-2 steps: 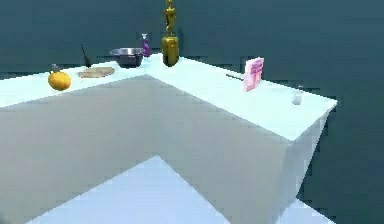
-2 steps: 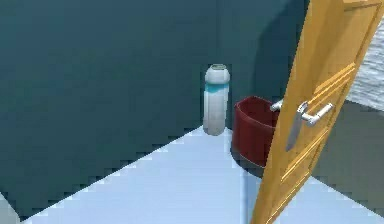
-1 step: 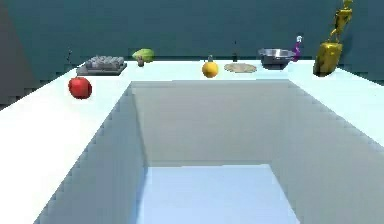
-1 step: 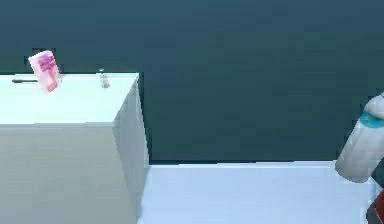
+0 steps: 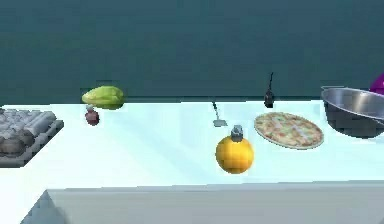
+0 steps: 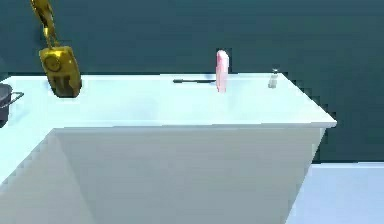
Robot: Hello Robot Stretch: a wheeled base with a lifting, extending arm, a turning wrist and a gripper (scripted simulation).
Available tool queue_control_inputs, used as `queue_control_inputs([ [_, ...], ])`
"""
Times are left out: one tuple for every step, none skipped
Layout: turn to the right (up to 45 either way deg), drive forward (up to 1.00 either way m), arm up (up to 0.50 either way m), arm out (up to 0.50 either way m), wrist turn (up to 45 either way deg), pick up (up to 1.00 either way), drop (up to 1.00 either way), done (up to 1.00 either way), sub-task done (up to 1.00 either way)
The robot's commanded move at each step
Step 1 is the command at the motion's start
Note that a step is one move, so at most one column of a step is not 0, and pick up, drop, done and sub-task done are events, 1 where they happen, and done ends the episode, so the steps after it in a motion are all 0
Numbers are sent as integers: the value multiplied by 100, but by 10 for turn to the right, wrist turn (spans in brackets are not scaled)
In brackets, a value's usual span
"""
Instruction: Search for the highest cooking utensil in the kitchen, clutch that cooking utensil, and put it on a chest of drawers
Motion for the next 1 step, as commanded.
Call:
queue_control_inputs([
  [-210, 0, 0, 0, 0, 0, 0, 0, 0],
])
